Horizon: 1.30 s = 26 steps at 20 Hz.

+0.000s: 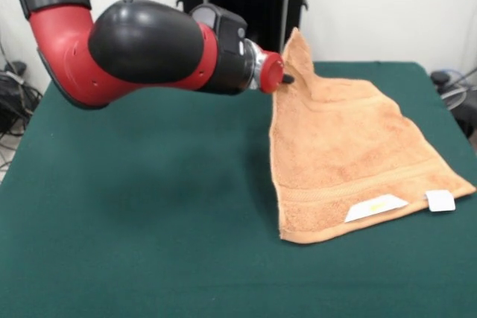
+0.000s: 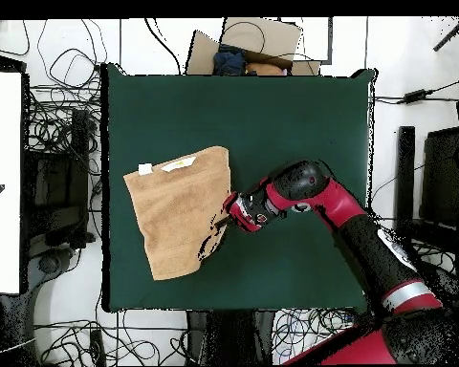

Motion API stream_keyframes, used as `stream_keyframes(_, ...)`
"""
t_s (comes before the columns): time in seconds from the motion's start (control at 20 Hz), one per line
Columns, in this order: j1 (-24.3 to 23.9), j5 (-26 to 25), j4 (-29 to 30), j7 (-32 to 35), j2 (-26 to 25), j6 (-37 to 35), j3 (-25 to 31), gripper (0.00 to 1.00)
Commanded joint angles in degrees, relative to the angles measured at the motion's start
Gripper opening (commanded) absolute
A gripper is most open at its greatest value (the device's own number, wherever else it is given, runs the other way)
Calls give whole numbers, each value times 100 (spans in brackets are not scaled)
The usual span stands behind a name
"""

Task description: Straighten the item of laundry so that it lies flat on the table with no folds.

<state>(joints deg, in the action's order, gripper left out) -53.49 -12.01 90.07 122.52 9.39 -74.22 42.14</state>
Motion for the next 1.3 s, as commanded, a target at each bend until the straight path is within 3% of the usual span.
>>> stream_keyframes(0.05,212,-445,-657,-1391,-515,-238,-214,0)
stream_keyframes(0.45,268,-541,-1192,-1607,-819,-632,-226,0)
stream_keyframes(1.3,170,-670,-1108,-1544,-735,-816,-132,0)
